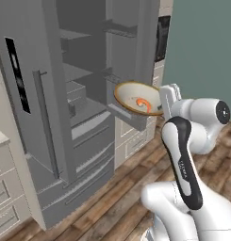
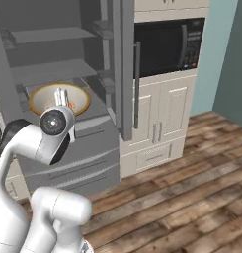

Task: Move the mug from next to the sink to the open cabinet. Then, move the bowl with the shrimp to the fridge to clear the area for faucet cleaning.

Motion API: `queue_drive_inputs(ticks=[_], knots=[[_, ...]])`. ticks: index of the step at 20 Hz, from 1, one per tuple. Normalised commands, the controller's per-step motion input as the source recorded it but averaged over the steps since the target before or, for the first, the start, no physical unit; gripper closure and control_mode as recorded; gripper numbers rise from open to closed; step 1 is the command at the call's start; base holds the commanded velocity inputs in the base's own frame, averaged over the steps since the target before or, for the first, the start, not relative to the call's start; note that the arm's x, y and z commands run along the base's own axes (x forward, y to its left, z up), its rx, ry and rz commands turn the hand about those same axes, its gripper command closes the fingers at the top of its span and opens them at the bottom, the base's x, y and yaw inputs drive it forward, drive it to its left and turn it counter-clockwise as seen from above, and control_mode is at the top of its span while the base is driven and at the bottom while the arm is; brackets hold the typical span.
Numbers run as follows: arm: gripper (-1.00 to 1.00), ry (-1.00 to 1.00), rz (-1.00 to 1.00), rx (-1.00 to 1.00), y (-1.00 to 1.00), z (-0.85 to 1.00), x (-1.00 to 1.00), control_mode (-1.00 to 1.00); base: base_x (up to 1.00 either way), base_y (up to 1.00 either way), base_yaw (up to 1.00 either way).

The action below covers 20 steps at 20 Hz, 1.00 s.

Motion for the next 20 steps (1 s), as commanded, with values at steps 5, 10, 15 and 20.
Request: queue_drive_inputs(ticks=[5, 10, 15, 20], knots=[[1.0, 0.0, 0.0, 0.0, 0.0, 0.0, 0.0, 1.0, -0.02, 0.06, 0.44], [1.0, 0.0, 0.0, 0.0, 0.0, 0.0, 0.0, 1.0, 0.31, -0.27, 0.24], [1.0, 0.0, 0.0, 0.0, 0.0, 0.0, 0.0, 1.0, 0.69, -0.38, 0.1], [1.0, 0.0, 0.0, 0.0, 0.0, 0.0, 0.0, 1.0, 0.49, -0.09, 0.18]])
